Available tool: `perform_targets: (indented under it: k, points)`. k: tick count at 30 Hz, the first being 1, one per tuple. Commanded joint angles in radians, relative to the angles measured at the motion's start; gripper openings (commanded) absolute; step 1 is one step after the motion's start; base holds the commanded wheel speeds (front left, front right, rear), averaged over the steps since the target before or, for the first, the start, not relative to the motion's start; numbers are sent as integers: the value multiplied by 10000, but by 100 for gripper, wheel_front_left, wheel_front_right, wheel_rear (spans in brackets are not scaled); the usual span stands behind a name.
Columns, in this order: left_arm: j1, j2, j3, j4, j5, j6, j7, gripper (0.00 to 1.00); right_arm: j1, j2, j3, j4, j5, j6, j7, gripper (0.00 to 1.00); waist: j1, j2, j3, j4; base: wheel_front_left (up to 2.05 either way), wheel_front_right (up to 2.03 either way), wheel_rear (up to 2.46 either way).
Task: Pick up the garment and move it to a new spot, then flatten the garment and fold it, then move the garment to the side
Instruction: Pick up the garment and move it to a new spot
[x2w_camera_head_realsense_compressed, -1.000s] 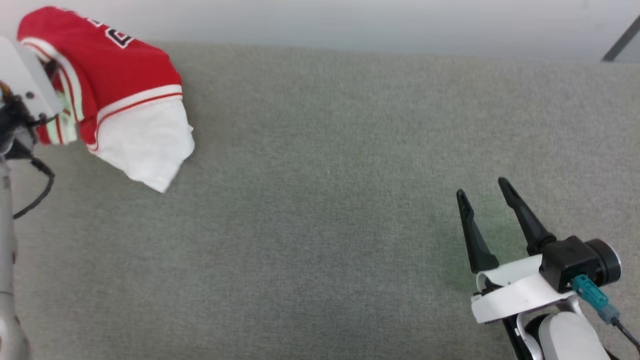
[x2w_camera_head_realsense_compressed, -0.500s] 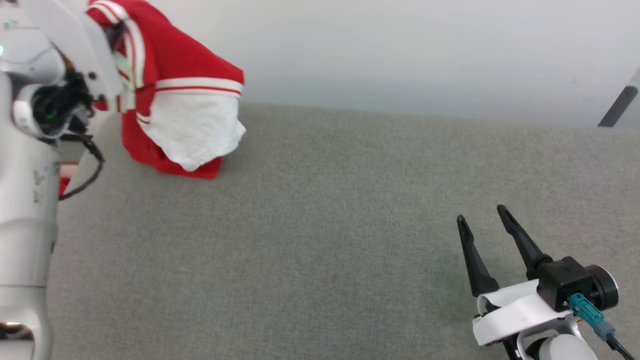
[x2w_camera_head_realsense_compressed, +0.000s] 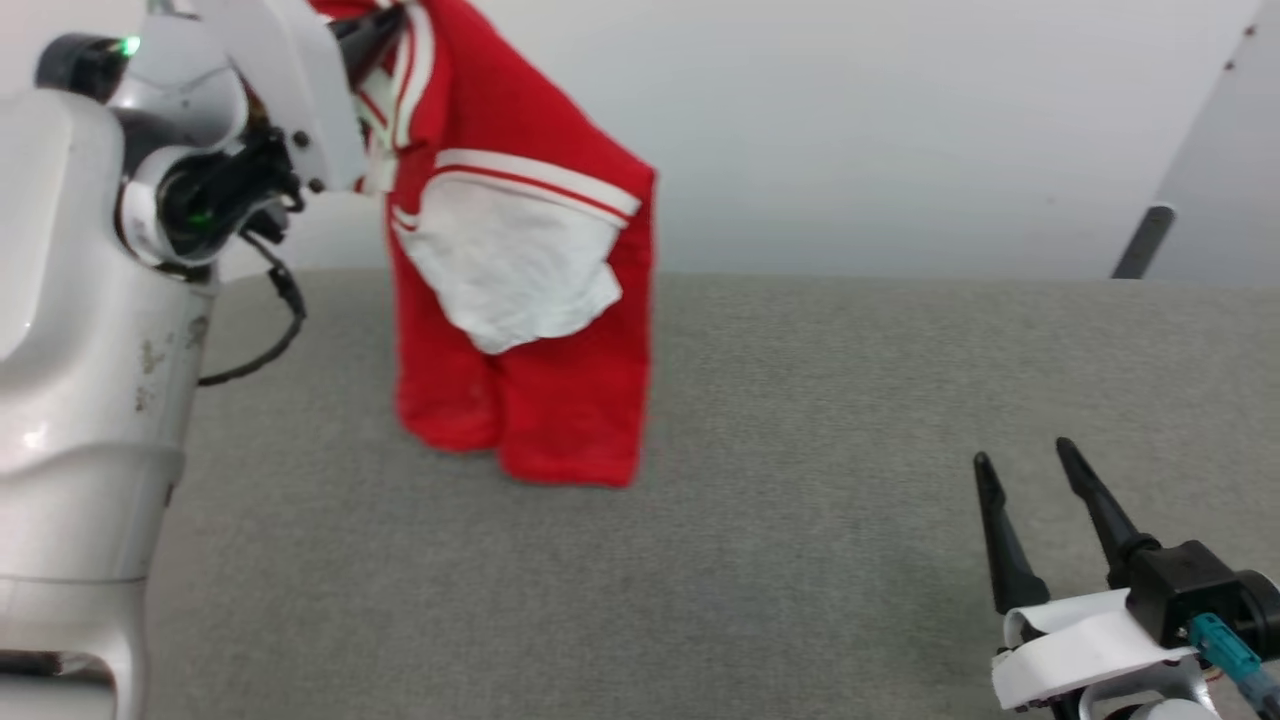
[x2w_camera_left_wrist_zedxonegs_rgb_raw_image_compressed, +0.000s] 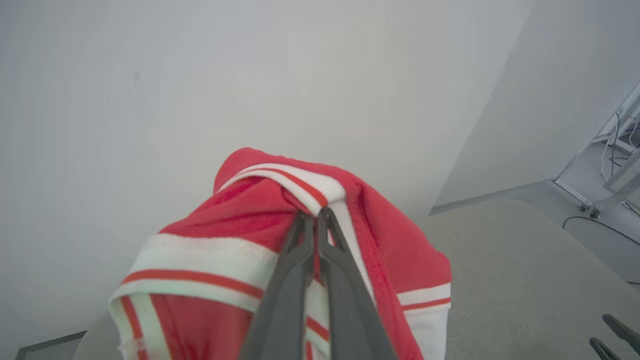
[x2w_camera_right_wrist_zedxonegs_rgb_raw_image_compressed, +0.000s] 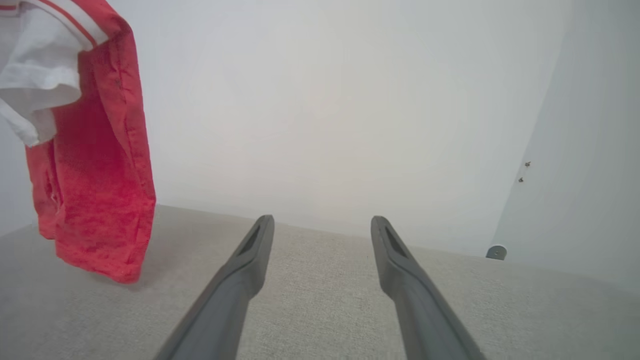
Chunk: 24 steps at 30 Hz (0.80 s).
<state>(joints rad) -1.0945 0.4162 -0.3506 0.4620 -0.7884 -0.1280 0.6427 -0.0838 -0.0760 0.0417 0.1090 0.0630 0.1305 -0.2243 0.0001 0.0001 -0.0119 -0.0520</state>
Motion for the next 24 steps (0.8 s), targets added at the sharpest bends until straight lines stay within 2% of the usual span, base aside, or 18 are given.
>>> perform_targets:
  k: [1,10,17,24]
  points:
    - [-51,-43,2,-64,-86,-42,33,0,139,26,-47,-39,-2,4,-1,100,-1,-1,-91,-283,0,0,0]
    - [520,-394,-384,-1192,-568,65,560,0,340,103,-780,-121,-217,4,0,100,-1,-1,-4,-1277,0,0,0]
    - [1730,-465,-823,-2067,-715,497,1155,0,376,167,-1164,-103,-232,4,-63,100,-1,-1,323,-1932,0,0,0]
    - [3305,-383,-1284,-2341,-927,791,1619,0,270,230,-1240,72,-164,4,-152,100,-1,-1,655,-2274,0,0,0]
